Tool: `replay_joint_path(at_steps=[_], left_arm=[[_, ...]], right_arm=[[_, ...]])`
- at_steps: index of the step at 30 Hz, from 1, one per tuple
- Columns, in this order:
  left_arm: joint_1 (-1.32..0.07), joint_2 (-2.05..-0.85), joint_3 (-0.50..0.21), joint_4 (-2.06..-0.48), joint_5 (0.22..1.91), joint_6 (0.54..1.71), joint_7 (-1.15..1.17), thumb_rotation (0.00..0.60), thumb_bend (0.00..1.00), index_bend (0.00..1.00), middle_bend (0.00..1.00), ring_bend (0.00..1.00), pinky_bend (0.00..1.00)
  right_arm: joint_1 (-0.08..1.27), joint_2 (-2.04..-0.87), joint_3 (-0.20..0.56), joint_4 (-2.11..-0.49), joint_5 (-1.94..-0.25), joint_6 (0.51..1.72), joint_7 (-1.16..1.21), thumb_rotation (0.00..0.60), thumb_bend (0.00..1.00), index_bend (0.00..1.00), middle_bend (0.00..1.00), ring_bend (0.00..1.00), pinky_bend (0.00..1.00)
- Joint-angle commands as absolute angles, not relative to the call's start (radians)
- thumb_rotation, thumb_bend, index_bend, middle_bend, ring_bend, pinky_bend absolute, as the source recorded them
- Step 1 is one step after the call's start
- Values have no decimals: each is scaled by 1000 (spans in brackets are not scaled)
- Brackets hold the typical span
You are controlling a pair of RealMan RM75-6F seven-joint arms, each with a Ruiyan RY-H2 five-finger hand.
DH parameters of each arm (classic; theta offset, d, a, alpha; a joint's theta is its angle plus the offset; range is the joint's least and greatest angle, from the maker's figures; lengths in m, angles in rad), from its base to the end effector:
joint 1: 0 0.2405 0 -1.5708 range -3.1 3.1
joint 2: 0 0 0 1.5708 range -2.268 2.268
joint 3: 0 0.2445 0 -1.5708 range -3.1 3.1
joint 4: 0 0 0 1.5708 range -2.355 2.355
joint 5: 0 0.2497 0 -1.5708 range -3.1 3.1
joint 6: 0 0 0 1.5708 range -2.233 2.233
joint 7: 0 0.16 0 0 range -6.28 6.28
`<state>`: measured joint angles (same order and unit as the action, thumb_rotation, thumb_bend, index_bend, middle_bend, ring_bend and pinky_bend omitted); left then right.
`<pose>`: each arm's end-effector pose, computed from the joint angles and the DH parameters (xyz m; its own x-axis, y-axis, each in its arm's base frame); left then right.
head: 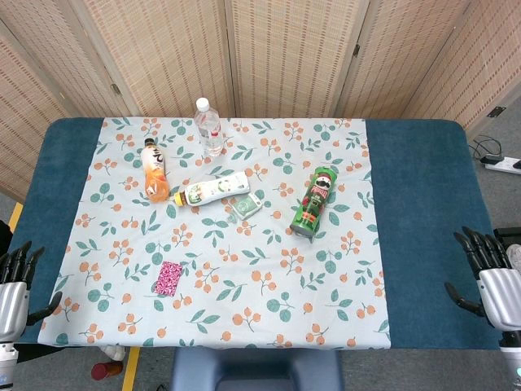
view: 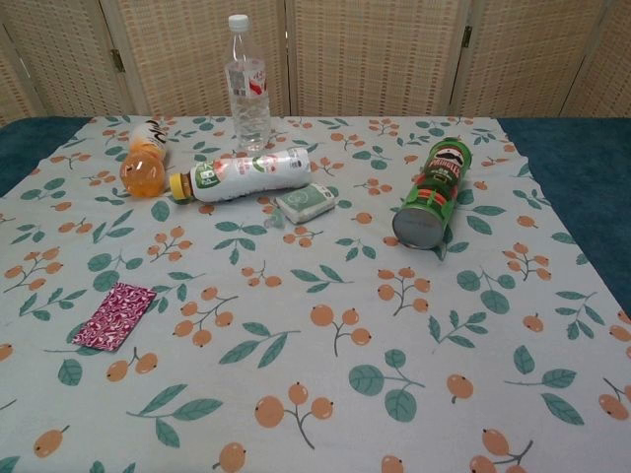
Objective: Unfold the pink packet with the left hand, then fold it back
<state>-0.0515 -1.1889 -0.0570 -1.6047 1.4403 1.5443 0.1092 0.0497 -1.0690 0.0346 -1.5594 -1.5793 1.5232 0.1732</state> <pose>-0.3202 0.1896 0.1088 0.4360 -0.0390 0.8991 0.8980 0.0845 -0.4318 -0.3280 -0.1851 0.1383 0.3341 0.0024 0.9425 -0.9412 -0.0526 0.3338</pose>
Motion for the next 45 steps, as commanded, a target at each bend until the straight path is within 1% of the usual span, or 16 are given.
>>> replay_joint_path(at_steps=[1,10,19,23,28,31,40,45], left_arm=[[-53,-1191,-59,-1603,1443,1546,112,600,335,134,49,0,0],[-58,-1186,-59,-1610,1452,1534,113,600,334,137,56,2,0],[-117,-1171,-60,-1622,1514,1478,118,600,335,138,57,7,0],[-174,-1164,-64,-1632,1552,1419,129,600,321,132,57,4,0],[-244,-1167,-66,-1645,1566,1323,170,600,192,113,57,0,0],[-281,-1176,-69,-1650,1563,1271,192,600,157,101,57,0,0],[-394,-1225,-67,-1628,1524,1098,284,600,114,31,2,0,0],[-430,-1262,-67,-1615,1499,1051,324,600,109,10,0,0,0]], right_arm=[[54,-1071,38,-1562,-1576,1519,168,600,335,41,57,20,0],[49,-1075,44,-1556,-1581,1544,172,600,335,41,60,24,0],[45,-1066,43,-1566,-1581,1549,166,600,335,41,60,25,0],[46,-1062,43,-1575,-1584,1548,159,600,334,41,60,24,0],[45,-1059,41,-1579,-1583,1547,158,600,335,41,60,24,0],[45,-1059,42,-1582,-1581,1547,157,600,335,41,60,24,0],[49,-1061,42,-1579,-1574,1536,157,600,335,41,60,23,0],[51,-1066,42,-1575,-1570,1529,156,600,335,41,60,25,0]])
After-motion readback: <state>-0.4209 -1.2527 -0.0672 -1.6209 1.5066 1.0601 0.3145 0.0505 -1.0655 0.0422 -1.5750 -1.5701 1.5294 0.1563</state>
